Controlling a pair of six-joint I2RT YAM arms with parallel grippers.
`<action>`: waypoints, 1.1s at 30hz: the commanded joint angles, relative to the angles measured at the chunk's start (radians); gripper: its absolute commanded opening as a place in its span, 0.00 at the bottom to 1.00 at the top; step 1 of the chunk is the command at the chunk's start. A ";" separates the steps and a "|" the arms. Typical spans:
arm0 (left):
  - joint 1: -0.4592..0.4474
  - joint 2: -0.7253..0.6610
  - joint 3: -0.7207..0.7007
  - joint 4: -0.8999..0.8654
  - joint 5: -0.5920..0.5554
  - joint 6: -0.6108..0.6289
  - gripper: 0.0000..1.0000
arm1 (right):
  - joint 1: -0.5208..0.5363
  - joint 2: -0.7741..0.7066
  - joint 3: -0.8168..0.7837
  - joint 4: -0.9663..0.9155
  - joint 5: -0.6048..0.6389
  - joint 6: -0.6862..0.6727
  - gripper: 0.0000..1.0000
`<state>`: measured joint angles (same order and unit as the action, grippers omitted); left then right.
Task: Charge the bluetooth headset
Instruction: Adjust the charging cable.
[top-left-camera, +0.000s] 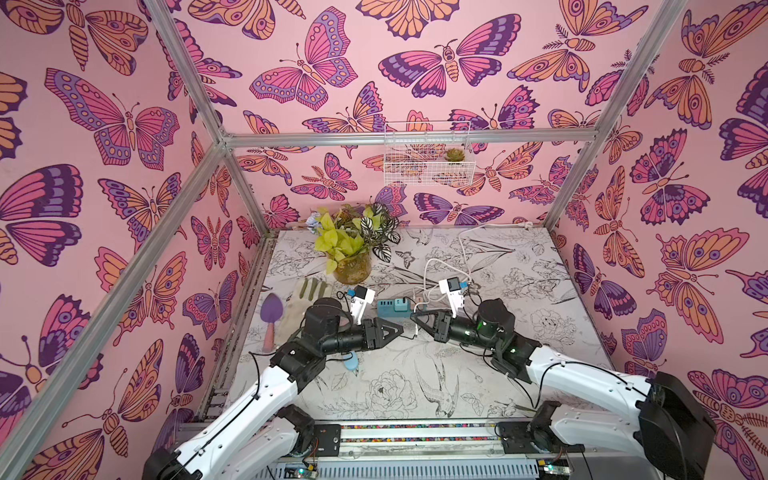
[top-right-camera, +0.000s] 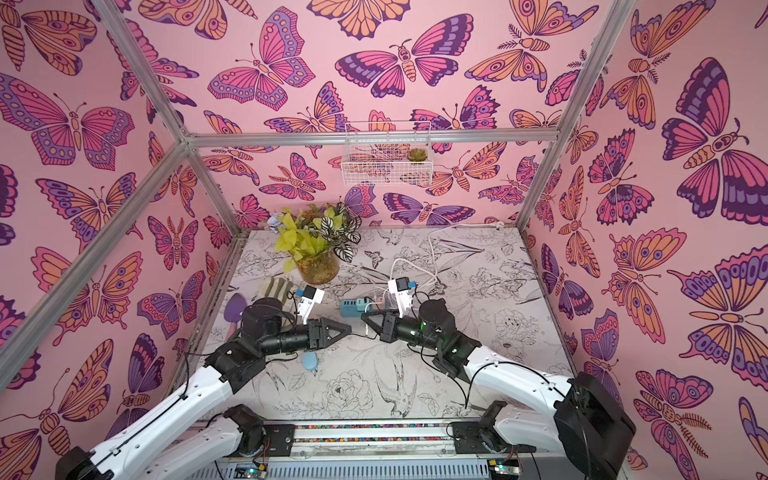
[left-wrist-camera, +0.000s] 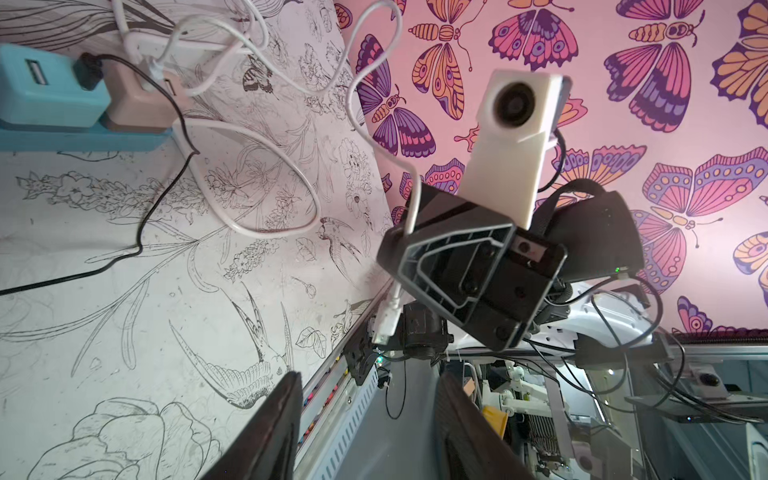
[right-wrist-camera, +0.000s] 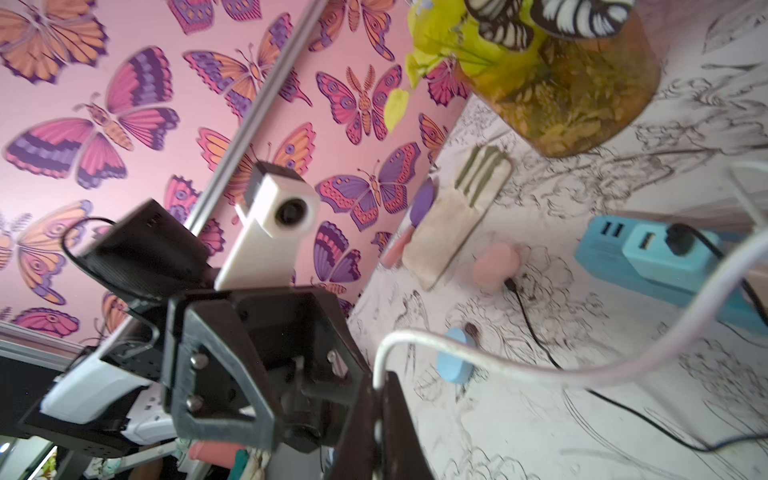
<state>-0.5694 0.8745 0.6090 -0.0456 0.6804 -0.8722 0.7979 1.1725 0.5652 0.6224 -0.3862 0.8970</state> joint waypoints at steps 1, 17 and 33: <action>-0.020 0.037 0.007 0.064 -0.010 0.056 0.53 | -0.006 0.018 -0.019 0.205 0.014 0.061 0.00; -0.029 0.191 0.044 0.429 0.139 -0.002 0.46 | -0.004 0.022 -0.050 0.367 -0.007 0.057 0.00; -0.034 0.207 0.040 0.533 0.180 -0.037 0.16 | -0.002 0.026 -0.088 0.442 0.049 0.067 0.00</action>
<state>-0.5972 1.0977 0.6460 0.4480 0.8433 -0.9127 0.7952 1.2034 0.4931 1.0203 -0.3573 0.9653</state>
